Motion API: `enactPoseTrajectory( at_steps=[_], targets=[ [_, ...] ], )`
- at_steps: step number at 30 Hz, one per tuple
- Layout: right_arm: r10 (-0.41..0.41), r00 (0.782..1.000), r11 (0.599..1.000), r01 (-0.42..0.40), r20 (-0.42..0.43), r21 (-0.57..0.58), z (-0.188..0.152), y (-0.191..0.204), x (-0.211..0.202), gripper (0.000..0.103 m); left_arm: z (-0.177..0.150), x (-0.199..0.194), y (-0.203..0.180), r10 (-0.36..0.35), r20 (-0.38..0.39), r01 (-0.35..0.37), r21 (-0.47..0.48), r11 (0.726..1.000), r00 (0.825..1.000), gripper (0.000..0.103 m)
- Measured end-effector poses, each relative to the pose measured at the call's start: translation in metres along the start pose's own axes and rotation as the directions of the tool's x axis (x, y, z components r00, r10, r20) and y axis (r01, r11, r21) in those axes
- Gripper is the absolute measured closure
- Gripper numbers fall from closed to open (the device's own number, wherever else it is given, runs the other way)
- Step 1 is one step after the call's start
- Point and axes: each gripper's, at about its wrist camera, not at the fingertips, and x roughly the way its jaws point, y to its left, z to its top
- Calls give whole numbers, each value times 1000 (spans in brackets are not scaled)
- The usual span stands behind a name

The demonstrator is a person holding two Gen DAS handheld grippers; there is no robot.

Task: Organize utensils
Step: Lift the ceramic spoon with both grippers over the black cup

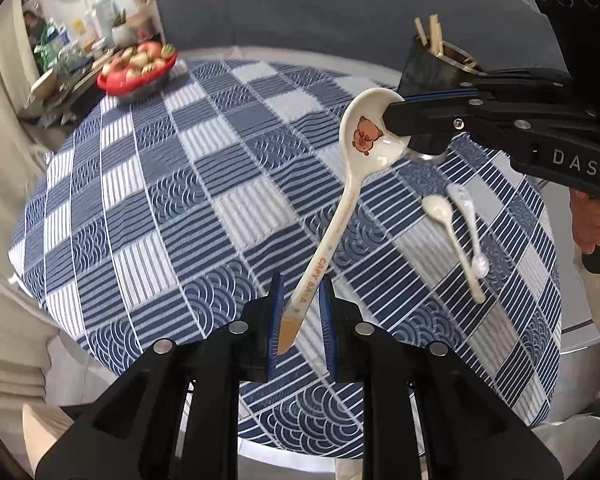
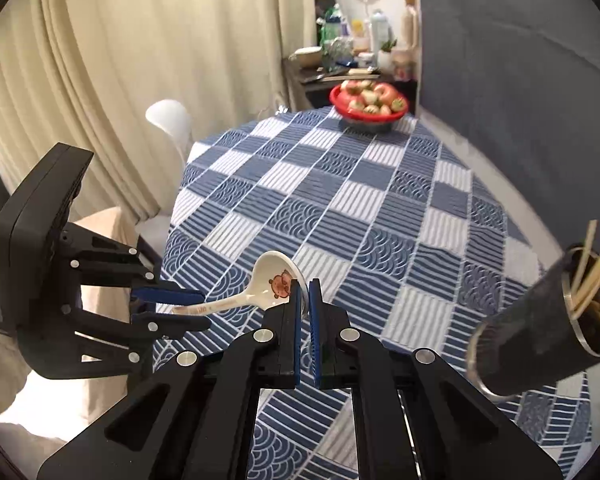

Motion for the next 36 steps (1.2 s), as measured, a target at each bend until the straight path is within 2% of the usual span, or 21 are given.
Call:
enactPoseTrajectory(
  at_steps=[5,12,19,24,27,36],
  targets=[
    [-46,997,999,45,54,15,3,-12,-33,99,18,-13,-16,8,37,-10,51,999,999,84],
    [-104,990,994,101,96,40,7,-32,-68,99,52,-26,-41,-18,71,9,123,992,997,84],
    [-194,970,979,182,148,96,12,-58,-111,99,95,-35,-67,-58,93,37,211,977,994,84],
    [-285,944,955,264,164,138,14,-77,-139,99,128,-35,-89,-117,111,81,288,954,987,84],
    [-346,923,932,318,169,171,15,-87,-156,98,148,-34,-107,-147,114,98,356,929,982,85],
    [-514,845,845,469,147,259,20,-112,-191,97,201,-20,-140,-272,98,199,459,866,957,85]
  ],
)
